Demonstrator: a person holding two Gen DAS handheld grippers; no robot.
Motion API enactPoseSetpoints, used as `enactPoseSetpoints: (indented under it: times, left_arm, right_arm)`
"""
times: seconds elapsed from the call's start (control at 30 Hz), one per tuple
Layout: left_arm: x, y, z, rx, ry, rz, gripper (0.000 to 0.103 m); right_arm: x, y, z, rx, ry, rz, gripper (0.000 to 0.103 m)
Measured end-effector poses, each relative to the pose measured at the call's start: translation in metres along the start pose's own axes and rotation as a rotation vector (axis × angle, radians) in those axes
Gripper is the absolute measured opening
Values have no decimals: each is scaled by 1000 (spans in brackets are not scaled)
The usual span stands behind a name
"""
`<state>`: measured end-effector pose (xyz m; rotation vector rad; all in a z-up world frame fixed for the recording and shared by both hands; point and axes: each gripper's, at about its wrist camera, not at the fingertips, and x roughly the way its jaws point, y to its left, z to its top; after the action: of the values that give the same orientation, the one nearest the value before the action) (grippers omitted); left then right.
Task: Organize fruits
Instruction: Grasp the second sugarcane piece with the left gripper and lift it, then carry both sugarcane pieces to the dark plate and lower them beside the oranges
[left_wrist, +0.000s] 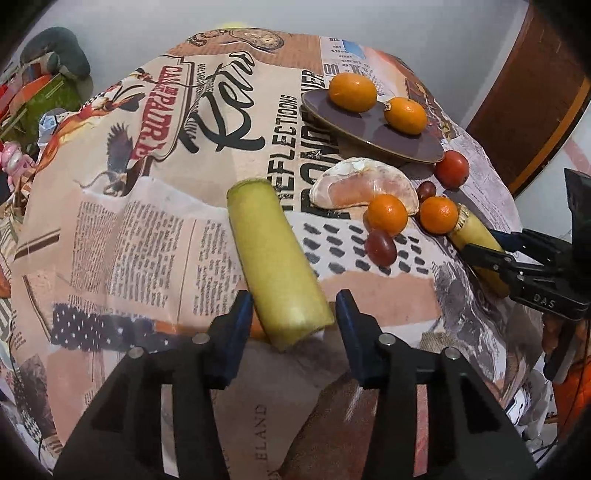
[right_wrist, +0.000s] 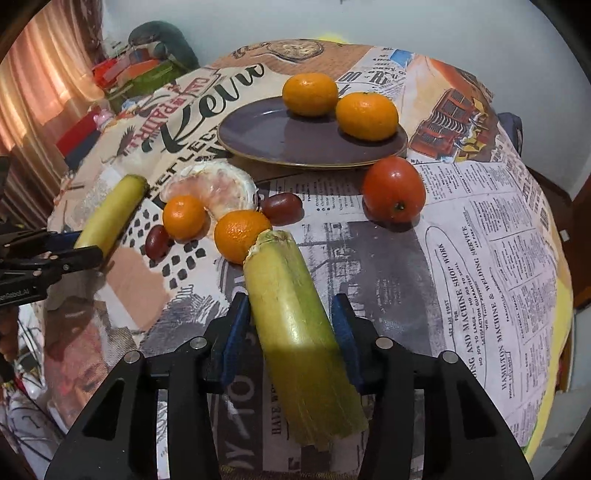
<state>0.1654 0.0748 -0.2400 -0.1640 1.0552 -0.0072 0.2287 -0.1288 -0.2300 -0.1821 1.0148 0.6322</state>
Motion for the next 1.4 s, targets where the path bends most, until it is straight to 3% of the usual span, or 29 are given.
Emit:
enactPoseSetpoints:
  times: [0.4,0.5,0.6,0.77,1.07,1.4]
  left_arm:
    - [29,7,36,-53,-6,45,53]
    - [31,7,41,-43,-18,69,43]
    - [29,10,42,-51,-22,50,41]
    - [11,4,41,-41,-60,32,37]
    - [-40,-22,51,32,-197,4,35]
    - [-63,-40,71,58,-283,-19,35]
  right_arm:
    - [-21,-8,6,29,-82,-12,35]
    - [-26,-10,9,35,-101,-11,35]
    - [-31,-10,13,43,-120,-12,35]
    - [-40,-10,16,39,-149,-23,34]
    - [-59,-9,28,30,-207,-34,33]
    - [-70,-8,49,38,-269,-30,33]
